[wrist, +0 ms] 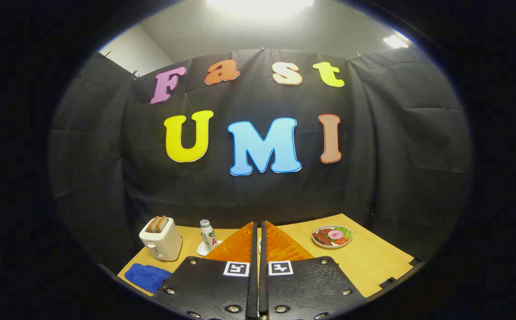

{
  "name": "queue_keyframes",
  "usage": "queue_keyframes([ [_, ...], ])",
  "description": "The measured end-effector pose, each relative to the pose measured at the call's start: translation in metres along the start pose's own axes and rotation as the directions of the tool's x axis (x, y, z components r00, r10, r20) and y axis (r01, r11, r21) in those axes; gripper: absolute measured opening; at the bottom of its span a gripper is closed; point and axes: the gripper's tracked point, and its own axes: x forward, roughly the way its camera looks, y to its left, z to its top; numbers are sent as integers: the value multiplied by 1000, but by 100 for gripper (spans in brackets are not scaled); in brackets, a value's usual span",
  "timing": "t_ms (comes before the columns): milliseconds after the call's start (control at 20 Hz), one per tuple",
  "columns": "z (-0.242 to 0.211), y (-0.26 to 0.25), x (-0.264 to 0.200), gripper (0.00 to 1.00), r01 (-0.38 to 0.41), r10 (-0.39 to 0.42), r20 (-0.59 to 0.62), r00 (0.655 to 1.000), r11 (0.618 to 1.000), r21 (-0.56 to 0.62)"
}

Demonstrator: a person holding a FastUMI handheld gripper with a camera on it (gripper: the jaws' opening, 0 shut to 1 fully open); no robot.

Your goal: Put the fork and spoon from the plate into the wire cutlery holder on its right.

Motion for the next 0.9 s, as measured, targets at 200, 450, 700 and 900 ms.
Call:
queue_keyframes([
  [200,1,-2,-1,1,-3,3,9,1000,1000,-15],
  [450,-2,-8,1,1,9,-9,1,1000,1000,-10],
  [700,-8,-12,6,1,18,-19,-20,1000,1000,-5],
  [900,-20,-10,15,1,10,-10,-66,998,1000,1],
])
